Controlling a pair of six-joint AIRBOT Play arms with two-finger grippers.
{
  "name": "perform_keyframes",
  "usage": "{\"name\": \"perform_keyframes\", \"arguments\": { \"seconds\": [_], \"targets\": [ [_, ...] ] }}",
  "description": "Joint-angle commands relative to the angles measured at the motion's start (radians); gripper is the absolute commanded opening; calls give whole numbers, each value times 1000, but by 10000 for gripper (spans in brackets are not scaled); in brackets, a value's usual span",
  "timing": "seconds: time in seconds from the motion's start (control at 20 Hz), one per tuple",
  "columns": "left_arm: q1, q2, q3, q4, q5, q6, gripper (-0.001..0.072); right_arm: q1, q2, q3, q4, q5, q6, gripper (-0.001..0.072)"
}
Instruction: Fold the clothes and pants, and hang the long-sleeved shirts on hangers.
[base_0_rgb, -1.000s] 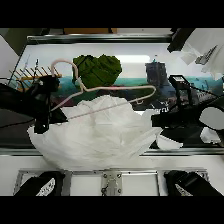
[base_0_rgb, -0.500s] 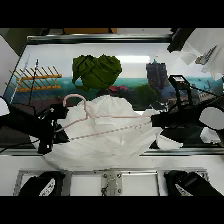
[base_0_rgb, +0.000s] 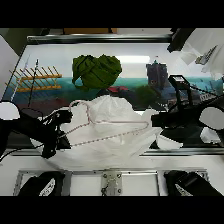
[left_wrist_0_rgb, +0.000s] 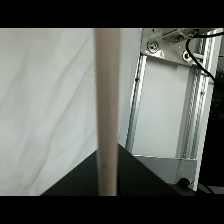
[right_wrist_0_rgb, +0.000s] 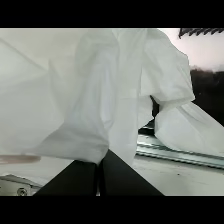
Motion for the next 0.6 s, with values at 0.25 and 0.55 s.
{"name": "perform_keyframes", "arguments": {
  "seconds": [0.25,0.55],
  "targets": [
    [-1,-111,9,-48,49,-3,13,1,-1,0,0,0,0,20],
    [-103,-163,10,-69,111,-3,13,1,-1,0,0,0,0,20]
  ]
}}
